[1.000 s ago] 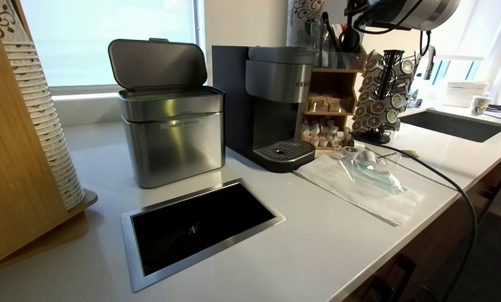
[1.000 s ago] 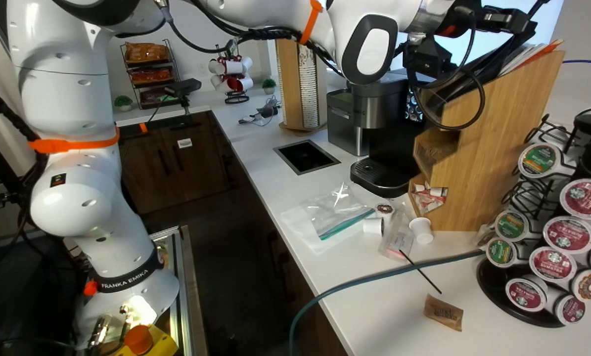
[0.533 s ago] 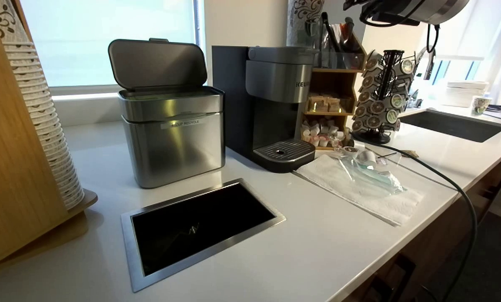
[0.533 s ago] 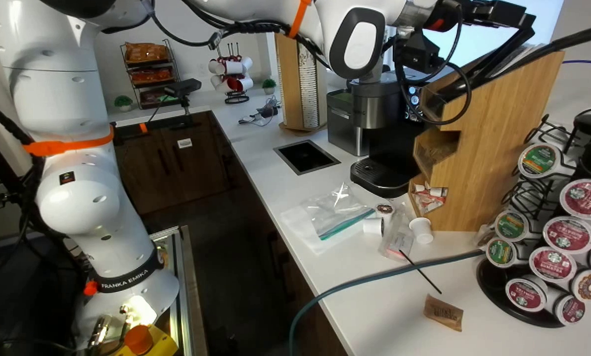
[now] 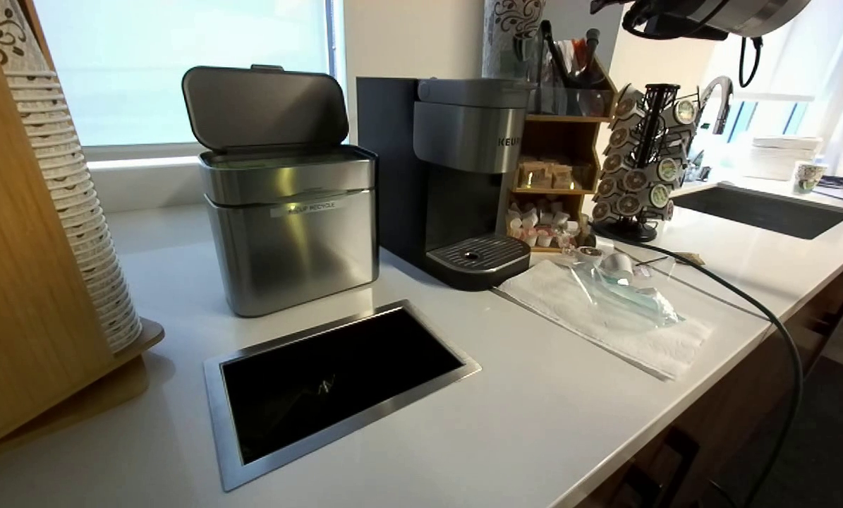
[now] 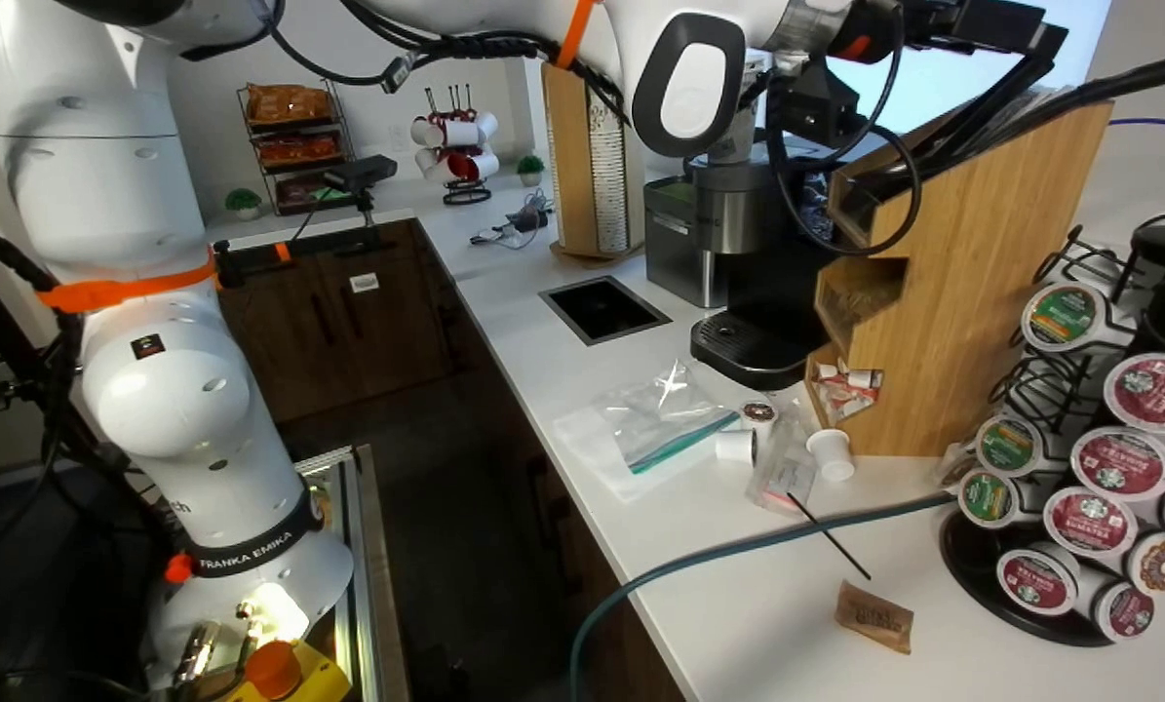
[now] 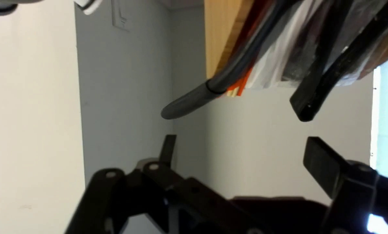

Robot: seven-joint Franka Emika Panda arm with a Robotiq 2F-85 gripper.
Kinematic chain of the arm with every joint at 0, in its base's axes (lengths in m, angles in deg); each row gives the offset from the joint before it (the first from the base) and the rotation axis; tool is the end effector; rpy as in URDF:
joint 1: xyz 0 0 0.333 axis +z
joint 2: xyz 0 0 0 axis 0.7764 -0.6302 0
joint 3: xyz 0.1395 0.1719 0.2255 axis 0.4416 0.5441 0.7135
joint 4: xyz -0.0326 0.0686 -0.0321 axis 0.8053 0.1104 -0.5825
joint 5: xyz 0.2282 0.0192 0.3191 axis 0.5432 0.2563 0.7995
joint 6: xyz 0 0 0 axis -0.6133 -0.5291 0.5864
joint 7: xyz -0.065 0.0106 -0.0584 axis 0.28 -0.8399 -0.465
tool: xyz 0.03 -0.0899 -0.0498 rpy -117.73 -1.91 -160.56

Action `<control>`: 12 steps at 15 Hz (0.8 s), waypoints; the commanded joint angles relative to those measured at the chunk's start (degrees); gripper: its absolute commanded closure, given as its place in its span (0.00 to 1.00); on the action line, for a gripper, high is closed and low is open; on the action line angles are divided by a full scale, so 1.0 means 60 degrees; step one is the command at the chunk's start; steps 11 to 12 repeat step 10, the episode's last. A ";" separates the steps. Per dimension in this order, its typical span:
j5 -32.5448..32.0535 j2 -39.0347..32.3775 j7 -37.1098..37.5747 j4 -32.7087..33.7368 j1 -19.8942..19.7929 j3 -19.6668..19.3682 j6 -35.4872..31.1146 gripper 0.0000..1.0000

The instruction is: Put the black spoon on the top shelf

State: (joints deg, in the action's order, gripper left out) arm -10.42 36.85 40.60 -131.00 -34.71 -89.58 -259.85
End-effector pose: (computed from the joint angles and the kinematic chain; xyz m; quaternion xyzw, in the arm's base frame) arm 0.5846 -0.1917 0.5812 0.7712 -0.1537 0.6062 0.1189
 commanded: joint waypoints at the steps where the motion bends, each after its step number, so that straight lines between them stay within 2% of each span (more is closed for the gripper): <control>1: 0.1050 0.0274 -0.1142 -0.0689 0.1012 -0.1336 0.0124 0.00; 4: 0.1492 0.0643 -0.1666 -0.1376 0.1646 -0.2021 0.0052 0.00; 9: 0.0129 0.2938 -0.2531 -0.2889 0.1890 -0.1505 0.0774 0.00; 10: 0.0609 0.1451 -0.1899 -0.1998 0.1713 -0.1623 0.0226 0.00; 12: 0.0609 0.1451 -0.1899 -0.1998 0.1713 -0.1623 0.0226 0.00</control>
